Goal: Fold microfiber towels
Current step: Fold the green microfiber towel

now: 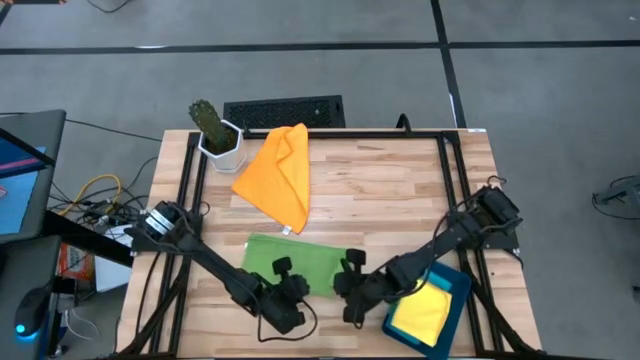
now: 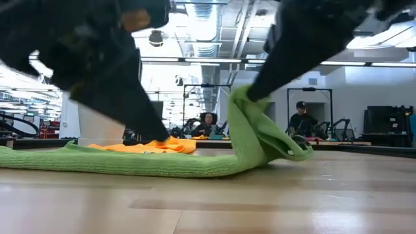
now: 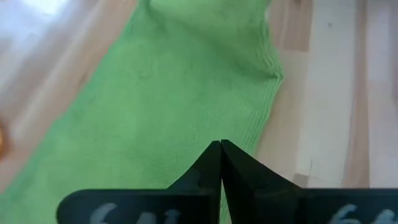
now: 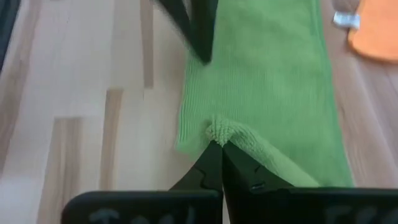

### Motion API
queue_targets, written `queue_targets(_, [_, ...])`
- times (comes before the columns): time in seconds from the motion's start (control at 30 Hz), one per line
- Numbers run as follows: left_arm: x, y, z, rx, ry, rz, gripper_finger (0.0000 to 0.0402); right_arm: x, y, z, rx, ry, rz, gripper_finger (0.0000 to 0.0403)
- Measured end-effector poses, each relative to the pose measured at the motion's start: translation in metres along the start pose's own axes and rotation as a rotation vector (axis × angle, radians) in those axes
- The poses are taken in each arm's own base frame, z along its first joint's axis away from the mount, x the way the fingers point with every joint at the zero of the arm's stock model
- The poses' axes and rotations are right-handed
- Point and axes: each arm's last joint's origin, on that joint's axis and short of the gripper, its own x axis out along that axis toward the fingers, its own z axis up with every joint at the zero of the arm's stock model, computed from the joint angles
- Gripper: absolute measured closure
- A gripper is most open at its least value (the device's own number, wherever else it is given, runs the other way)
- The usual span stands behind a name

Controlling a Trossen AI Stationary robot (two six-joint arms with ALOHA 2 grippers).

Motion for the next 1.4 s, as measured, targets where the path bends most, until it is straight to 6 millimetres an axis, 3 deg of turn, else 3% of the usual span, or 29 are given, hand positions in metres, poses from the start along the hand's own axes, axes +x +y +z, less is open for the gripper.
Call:
queue_targets(0.23, [0.015,-0.004,-0.017,0.001,0.058,0.013,0.0400,0.006,-0.008,0.012,0.005,-0.046,0.058,0.0380])
queue_targets(0.63, [0.023,0.001,-0.015,0.030,0.047,0.046,0.0400,0.006,-0.006,0.019,-0.009,-0.107,0.100,0.0379])
queue_targets(0.9, [0.024,0.001,-0.014,0.044,0.054,0.035,0.0400,0.037,-0.008,0.008,-0.034,-0.047,0.081,0.0378])
queue_targets(1.4, [0.022,-0.002,-0.015,0.084,0.062,0.009,0.0400,0.058,-0.005,0.011,-0.087,-0.038,0.104,0.0376])
